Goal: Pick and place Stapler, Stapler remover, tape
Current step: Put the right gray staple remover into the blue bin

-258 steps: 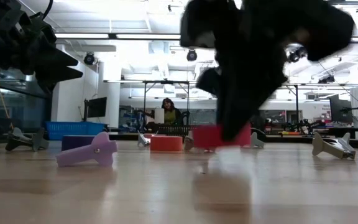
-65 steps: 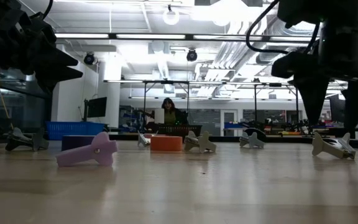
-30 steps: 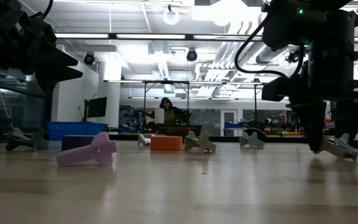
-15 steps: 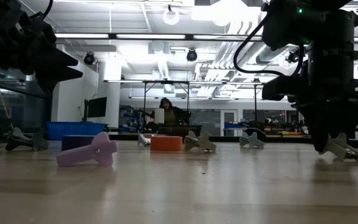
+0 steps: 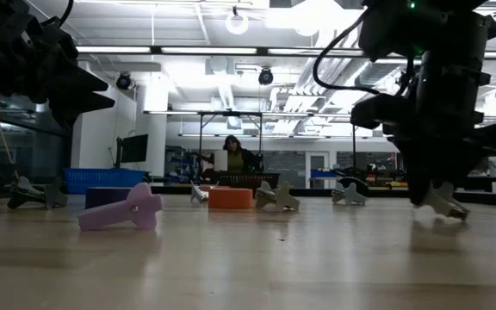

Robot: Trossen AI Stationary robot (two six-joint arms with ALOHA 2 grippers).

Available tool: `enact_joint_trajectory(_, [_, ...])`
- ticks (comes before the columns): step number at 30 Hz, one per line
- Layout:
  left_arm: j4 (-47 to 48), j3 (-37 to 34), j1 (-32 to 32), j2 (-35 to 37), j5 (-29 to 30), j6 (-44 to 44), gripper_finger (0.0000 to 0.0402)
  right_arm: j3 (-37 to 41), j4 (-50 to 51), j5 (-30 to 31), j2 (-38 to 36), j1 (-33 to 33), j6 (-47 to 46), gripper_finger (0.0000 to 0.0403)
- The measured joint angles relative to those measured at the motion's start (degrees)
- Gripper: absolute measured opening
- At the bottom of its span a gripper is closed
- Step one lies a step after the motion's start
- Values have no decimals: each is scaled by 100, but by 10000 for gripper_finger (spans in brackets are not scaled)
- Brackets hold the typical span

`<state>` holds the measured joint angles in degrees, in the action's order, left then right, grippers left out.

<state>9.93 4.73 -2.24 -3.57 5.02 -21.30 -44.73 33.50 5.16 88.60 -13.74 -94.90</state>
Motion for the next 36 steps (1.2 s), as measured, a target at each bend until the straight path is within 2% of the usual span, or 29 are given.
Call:
enact_joint_trajectory(10, [1,0,1,0,-2,2,177,0,-92,303,-365,270,953,86])
enact_joint_trajectory(23, [2,-2,0,0,-2,1,177,0,-565,471,-1297,1459,3861,86])
enact_joint_trajectory(29, [2,0,1,0,-2,1,177,2,-1425,231,-1680,2164,5572,86])
enact_joint_trajectory(36, [2,0,2,0,-2,0,177,2,-2592,-802,-1779,2859,7213,86])
